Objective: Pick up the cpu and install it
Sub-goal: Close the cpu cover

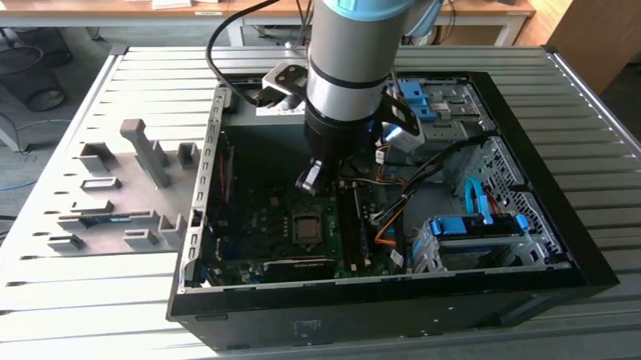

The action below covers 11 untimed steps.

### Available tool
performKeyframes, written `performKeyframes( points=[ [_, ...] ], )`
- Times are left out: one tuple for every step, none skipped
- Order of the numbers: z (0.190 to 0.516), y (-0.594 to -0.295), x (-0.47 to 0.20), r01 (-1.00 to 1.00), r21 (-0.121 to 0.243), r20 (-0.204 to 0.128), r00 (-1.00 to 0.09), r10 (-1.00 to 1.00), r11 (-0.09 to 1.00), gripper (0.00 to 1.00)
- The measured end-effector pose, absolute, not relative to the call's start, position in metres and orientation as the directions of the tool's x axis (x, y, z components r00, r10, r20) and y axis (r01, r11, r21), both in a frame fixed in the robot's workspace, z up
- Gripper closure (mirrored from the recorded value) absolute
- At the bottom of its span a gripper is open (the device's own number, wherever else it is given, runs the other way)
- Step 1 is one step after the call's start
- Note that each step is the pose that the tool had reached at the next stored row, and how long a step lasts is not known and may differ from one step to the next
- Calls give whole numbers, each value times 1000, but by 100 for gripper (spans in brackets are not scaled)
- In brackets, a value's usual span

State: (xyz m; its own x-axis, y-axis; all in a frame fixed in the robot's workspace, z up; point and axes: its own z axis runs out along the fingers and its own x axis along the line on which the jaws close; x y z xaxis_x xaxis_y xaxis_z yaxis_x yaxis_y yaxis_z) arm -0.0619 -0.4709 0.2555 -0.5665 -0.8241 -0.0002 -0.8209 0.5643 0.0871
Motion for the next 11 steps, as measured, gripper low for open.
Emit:
performKeyframes(
  points=[
    [256, -470, -61, -821, 88, 1, -566, -824, 564, 90],
    [256, -469, -59, -821, 89, 2, -566, -824, 564, 90],
    [255, -468, -58, -821, 91, 3, -566, -824, 564, 90],
    [255, -467, -57, -820, 92, 4, -566, -824, 564, 90],
    [256, -467, -57, -820, 92, 5, -566, -824, 564, 90],
    [255, -467, -57, -820, 92, 5, -566, -824, 565, 90],
    [255, -467, -57, -820, 92, 6, -567, -824, 565, 90],
    [256, -467, -57, -820, 92, 6, -567, -824, 565, 90],
    [256, -467, -57, -820, 92, 6, -567, -824, 565, 90],
    [255, -467, -57, -820, 92, 6, -566, -824, 565, 90],
    [256, -467, -57, -820, 92, 6, -567, -824, 565, 90]
  ],
)
